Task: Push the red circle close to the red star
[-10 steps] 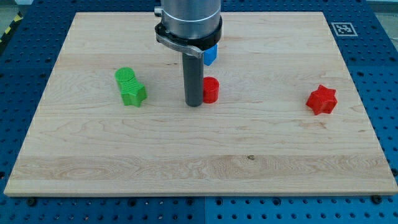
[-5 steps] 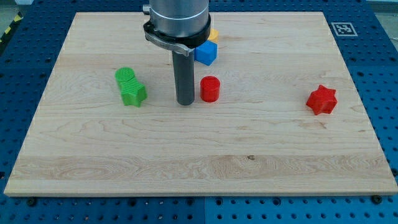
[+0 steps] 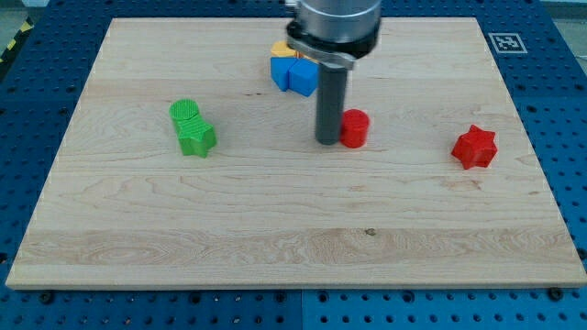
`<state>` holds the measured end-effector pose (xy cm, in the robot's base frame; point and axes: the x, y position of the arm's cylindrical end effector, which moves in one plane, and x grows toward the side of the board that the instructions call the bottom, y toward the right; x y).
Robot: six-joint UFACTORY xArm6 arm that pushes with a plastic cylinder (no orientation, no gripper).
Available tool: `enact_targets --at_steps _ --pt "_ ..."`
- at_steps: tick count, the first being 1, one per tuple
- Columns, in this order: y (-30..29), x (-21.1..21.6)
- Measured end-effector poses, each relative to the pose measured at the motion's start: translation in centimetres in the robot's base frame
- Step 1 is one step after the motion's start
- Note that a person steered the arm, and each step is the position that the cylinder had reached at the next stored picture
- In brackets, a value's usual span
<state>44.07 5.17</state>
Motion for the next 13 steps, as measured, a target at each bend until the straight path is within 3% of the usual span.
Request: enact_targets --at_steps 1,4,6,9,10,11,13 --pt "3.2 0.0" --pt "3.7 -0.3" --pt "7.4 -0.3" --pt "4.4 -4.1" --pt "8.9 -4.0" --pt "9.3 -3.9" --pt "5.2 -2.6"
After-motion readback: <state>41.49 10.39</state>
